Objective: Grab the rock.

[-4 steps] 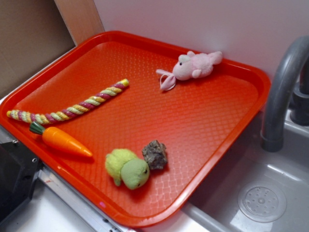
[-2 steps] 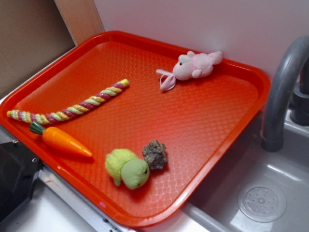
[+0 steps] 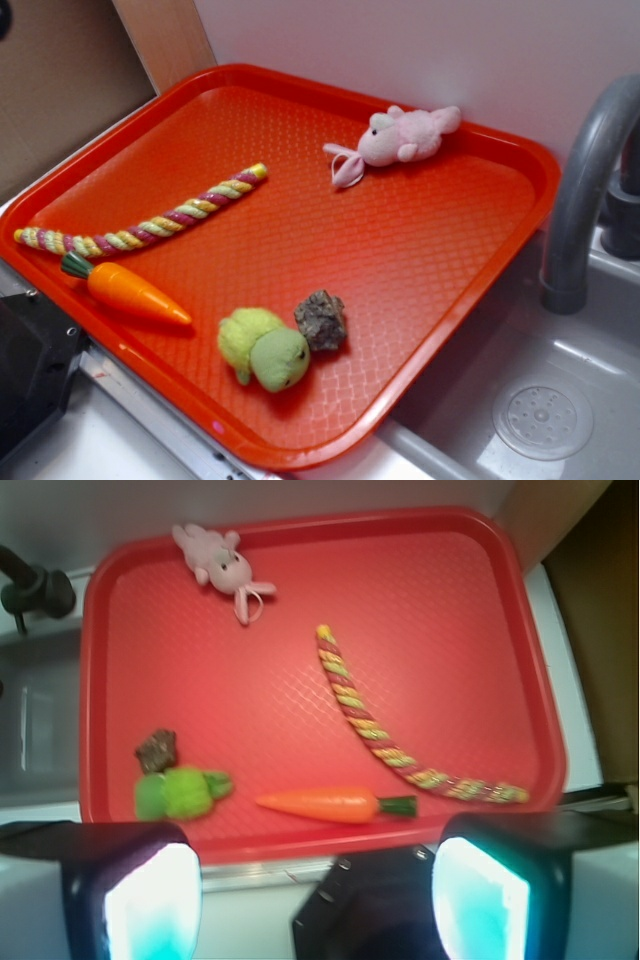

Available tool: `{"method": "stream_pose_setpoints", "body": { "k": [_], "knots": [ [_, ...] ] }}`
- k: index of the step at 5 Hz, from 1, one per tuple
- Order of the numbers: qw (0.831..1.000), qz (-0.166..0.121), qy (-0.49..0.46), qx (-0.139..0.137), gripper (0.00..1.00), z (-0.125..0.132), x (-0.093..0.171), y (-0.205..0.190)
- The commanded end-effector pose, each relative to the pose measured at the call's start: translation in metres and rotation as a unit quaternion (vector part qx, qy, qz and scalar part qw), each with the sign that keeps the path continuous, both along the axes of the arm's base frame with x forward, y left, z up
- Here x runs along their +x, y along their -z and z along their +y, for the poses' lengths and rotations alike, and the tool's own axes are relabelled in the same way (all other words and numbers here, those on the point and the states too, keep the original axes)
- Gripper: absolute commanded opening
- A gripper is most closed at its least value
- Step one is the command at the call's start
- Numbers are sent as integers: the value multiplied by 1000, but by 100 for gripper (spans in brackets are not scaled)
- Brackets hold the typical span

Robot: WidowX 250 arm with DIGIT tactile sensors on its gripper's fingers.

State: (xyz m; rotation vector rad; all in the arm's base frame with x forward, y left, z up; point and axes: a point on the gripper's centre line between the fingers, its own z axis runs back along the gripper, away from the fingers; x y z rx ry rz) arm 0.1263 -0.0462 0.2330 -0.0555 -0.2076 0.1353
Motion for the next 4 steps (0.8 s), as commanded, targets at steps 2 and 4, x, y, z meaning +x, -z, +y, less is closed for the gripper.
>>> {"method": "stream_pose_setpoints", "body": {
  "k": [2, 4],
  "knots": [
    [999, -5, 35, 27, 100, -87, 56, 71],
    [994, 36, 96, 34, 100, -111, 70, 126]
  ]
}}
